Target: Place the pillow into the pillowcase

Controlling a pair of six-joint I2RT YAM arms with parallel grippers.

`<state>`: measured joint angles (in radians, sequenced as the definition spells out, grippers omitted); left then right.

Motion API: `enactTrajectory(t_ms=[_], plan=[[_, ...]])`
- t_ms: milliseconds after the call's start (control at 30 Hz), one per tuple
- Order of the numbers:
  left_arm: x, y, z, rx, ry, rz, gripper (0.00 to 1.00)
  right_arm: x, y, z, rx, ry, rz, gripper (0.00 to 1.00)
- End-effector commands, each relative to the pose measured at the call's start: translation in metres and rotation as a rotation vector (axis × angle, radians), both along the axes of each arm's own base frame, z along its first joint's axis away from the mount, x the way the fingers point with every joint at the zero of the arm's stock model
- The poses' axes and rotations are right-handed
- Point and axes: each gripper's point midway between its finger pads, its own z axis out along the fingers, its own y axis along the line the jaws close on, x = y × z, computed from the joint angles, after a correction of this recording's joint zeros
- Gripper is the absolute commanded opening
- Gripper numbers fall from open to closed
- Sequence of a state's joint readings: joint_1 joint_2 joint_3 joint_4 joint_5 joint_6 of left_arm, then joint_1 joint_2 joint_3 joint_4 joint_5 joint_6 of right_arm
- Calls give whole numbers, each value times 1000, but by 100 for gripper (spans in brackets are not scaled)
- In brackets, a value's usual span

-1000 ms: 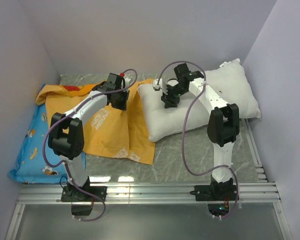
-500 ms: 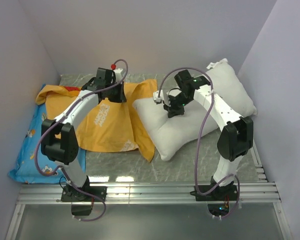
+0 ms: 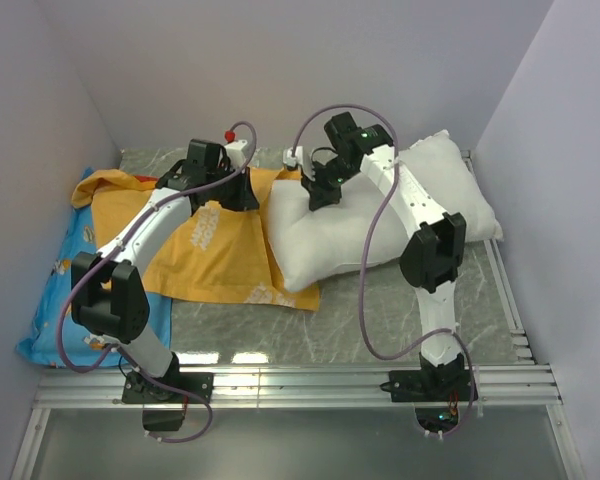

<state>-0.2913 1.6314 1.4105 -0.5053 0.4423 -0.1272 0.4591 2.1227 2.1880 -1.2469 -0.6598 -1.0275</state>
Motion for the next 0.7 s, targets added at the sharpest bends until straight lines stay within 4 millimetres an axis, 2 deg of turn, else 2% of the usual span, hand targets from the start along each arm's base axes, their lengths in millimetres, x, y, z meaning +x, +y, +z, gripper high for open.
enactTrajectory(t_ms=[0,67,133,167,200,233,267,300,367,433,467,567,667], plan=[[-19,-13,23,-41,-48,-105,0,11,37,43,148,-29,-34,0],[-24,-18,26,-51,-46,-138,0,15,50,46,180,-37,-51,0],[-33,-26,33,-89,-41,-192,0,32,66,47,220,-84,-110,0],[-36,-27,37,-99,-47,-211,0,34,67,27,201,-61,-138,0],[-39,-29,38,-107,-48,-227,0,52,74,28,228,-113,-200,0],[-46,-32,41,-130,-43,-262,0,61,74,20,229,-120,-249,0],[-49,-33,41,-134,-38,-276,0,69,73,4,220,-105,-303,0],[-53,-34,40,-141,-32,-301,0,81,78,7,259,-107,-370,0],[-70,-38,40,-178,28,-357,0,91,77,-8,255,-90,-452,0],[-80,-36,39,-162,25,-415,0,102,81,-5,305,-91,-533,0],[-85,-36,42,-179,34,-433,0,106,77,-11,300,-100,-573,0],[-98,-29,48,-187,48,-451,0,119,70,-5,343,-106,-644,0],[-102,-16,48,-154,61,-426,0,122,63,2,378,-78,-668,0]])
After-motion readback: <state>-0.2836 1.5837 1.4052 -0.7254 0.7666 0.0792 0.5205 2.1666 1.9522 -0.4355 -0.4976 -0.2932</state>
